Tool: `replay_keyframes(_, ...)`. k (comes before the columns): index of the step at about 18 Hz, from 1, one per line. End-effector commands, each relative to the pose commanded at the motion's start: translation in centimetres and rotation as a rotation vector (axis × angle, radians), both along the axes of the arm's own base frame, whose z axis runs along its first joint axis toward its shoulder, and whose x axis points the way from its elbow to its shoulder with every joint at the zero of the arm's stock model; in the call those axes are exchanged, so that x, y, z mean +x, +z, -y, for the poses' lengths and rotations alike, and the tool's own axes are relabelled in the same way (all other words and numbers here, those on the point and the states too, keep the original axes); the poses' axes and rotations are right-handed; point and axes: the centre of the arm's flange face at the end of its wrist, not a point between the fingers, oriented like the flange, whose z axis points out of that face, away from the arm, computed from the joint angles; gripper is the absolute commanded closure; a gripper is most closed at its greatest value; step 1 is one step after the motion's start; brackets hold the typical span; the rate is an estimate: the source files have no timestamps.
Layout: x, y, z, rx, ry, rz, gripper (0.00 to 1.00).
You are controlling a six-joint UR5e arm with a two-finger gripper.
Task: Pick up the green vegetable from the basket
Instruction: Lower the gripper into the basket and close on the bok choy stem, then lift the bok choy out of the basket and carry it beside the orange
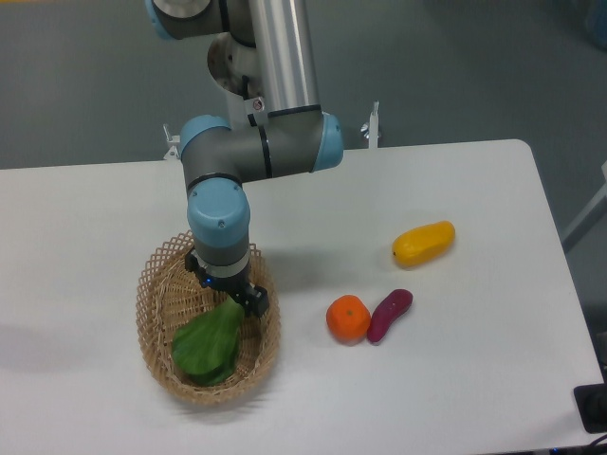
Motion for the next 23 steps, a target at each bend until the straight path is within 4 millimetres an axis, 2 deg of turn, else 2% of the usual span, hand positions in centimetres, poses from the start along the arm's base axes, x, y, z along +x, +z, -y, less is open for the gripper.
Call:
replay_keyframes(2,-0.1,0.2,-0.2,0.018,0.003,-0.025,0.5)
replay_keyframes(3,-0.1,0.3,-0.2,0.021,0.003,-0.027,0.59)
replay_keyframes(7,-0.3,0.7,-0.4,0.021,0.004,-0.043,0.75)
replay_keyframes(14,-0.6,3.2,-0.4,0.059,-0.002,-0.066,0.79)
replay_keyframes(17,-1.0,5.5,-0.1,0.092,-0.002,-0.086,0.79)
replay_keyframes(20,-3.3,9.1,0.4,0.145,0.033,-0.12,0.78)
replay_keyframes(23,-6.4,12.9,0.0,0.203,0.032,-0.159,0.78)
